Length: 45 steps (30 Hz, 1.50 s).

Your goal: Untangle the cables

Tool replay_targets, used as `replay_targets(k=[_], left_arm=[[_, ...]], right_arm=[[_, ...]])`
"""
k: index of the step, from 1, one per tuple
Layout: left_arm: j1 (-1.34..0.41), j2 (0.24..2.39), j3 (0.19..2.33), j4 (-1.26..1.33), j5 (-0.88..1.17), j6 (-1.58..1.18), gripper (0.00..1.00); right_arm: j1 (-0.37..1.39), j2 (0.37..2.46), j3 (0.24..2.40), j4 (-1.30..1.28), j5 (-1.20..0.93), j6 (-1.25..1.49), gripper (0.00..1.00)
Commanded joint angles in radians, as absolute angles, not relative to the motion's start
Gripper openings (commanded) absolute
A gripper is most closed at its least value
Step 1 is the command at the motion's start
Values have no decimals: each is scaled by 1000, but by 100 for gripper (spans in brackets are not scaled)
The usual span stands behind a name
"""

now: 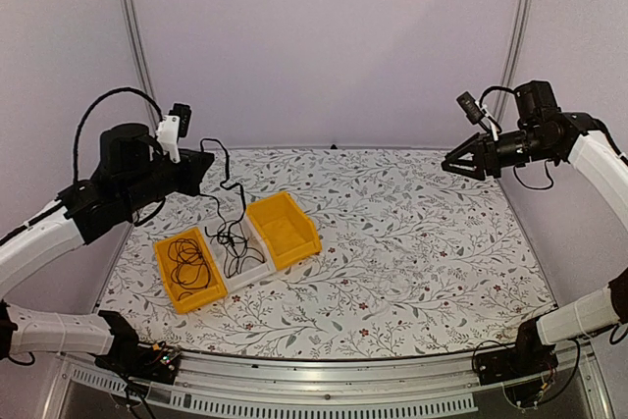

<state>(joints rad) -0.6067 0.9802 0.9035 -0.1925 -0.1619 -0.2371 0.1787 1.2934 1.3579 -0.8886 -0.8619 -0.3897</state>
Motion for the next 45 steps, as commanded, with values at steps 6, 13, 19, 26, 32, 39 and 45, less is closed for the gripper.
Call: replay_targets(k=[6,13,19,26,32,39,45], left_arm=[[-549,1035,770,-58,-104,-284,0],[-520,1137,706,83,-59,-300,0],[-506,1097,625,41,-54,-320,0],[-504,913,556,-122,-95,-343,0],[-499,885,540,-156,-87,-335,0],[-499,1025,566,-103,-28,-377,0],[-501,1164,598,-44,-11,-406,0]], right_arm=[[184,1274,1320,-877,-839,-411,50],[183,1267,1312,-884,-832,-415,50],[184,1247,1294,-885,-821,-424,50],[184,1226,1270,-885,-814,-433,51],[184,1240,1272,-882,-822,-434,50],[183,1246,1274,-885,-825,-437,50],[183,1234,1260,-887,-827,-437,50]])
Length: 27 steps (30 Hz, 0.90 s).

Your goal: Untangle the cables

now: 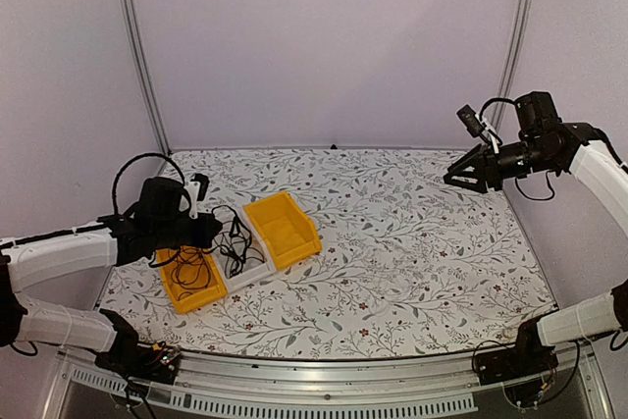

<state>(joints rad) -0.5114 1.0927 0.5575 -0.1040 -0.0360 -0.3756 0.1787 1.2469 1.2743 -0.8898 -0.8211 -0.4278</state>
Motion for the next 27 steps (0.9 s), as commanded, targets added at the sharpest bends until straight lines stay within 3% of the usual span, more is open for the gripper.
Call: replay_targets(k=[1,16,27], left_arm=[[-501,1190,608,-37,-8,-410,0],[-548,1429,716,-29,41,-488,0],[-562,1251,648,-193,-42,-511,0]], right_arm=[[184,1233,1256,-887,-827,-437,50],[184,1221,1237,-891,-825,-448,51],[185,1242,1235,-877,-838,-453,51]])
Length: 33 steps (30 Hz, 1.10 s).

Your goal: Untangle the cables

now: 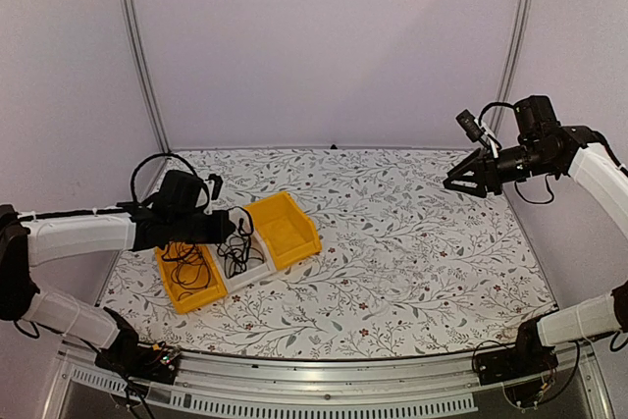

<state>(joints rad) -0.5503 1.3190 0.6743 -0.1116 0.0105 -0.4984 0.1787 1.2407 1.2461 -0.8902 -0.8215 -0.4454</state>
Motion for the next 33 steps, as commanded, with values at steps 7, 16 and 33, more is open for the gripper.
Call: replay_targets(k=[7,16,33], left_arm=[[-561,1300,687,-247,-51,-518,0],[-574,1479,790,-310,-71,-566,0],[-598,1433,1011,-664,-111,-624,56]], right_arm=[[184,1266,1244,-872,-852,-449,51],[183,1271,1247,-876,-851,-452,51],[170,1290,1255,-1028,-650,-564,50]])
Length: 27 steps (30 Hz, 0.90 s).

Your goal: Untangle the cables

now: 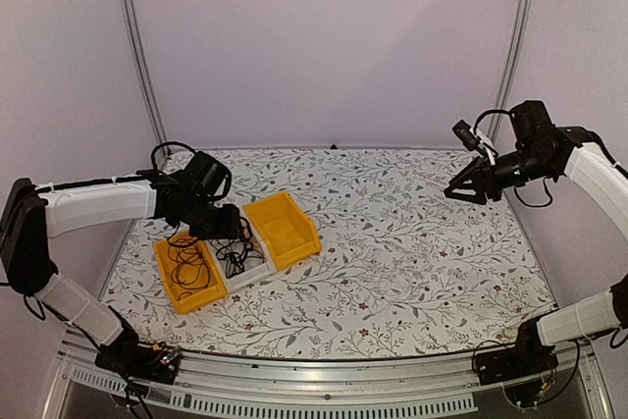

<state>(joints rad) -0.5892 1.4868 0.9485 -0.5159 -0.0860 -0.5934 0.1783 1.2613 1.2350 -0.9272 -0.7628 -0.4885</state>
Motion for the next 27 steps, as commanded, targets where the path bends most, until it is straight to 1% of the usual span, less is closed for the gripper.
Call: replay_targets(k=[1,4,8,11,18,24,27], left_arm=[[-599,1424,1026,-683,-106,-624,59],[-602,1387,1058,-714,-87,-623,66],[-608,1347,1101,-737,-78,-631,69],[-626,1332,1151,-760,-96,-646,72],[-753,1354,1315,-716,-250,-594,71],[-872,1377,1383,-601,-296,-524,67],[-920,1384,1387,-535,-288,-494,66]], right_arm=[[160,1307,1255,-1049,-622,-580,50],[125,1343,1217,-1076,-518,-625,49],[91,1357,1119,-1052,-396,-655,48],[88,1381,1082,-1040,-376,-640,48],[89,1510,1077,-955,-413,-606,51],[99,1654,1193,-880,-475,-581,52],[146,1723,1262,-867,-498,-584,54]])
